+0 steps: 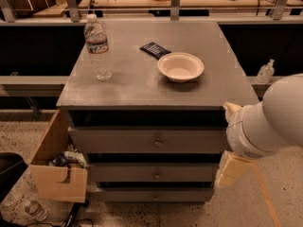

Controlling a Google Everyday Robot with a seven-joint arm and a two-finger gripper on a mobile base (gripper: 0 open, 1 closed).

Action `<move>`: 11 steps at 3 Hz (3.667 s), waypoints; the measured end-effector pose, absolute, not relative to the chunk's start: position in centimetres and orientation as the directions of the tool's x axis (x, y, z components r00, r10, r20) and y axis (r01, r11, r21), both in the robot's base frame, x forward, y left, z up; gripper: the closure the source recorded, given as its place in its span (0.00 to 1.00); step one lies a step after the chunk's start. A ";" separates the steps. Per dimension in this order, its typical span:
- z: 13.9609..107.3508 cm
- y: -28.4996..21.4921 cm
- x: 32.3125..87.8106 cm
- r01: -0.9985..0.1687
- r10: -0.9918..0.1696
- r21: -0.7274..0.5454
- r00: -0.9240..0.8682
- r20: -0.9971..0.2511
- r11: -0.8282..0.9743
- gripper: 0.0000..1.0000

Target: Open top drawer

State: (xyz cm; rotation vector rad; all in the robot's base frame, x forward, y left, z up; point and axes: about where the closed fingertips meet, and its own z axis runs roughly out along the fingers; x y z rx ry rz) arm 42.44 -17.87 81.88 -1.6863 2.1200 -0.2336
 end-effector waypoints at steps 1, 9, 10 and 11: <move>80.0 -17.0 42.7 -0.885 -0.945 -0.369 -0.196 -0.260 0.285 0.00; 67.0 -17.5 49.4 -0.934 -0.998 -0.355 -0.052 0.019 0.042 0.00; 67.1 -17.2 50.5 -0.929 -0.999 -0.370 -0.033 0.020 0.023 0.00; 67.2 -16.8 51.4 -0.925 -1.000 -0.379 -0.016 0.019 0.008 0.00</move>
Offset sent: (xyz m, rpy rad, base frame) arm 0.0024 0.0071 -0.0155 0.0373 0.0013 -0.0168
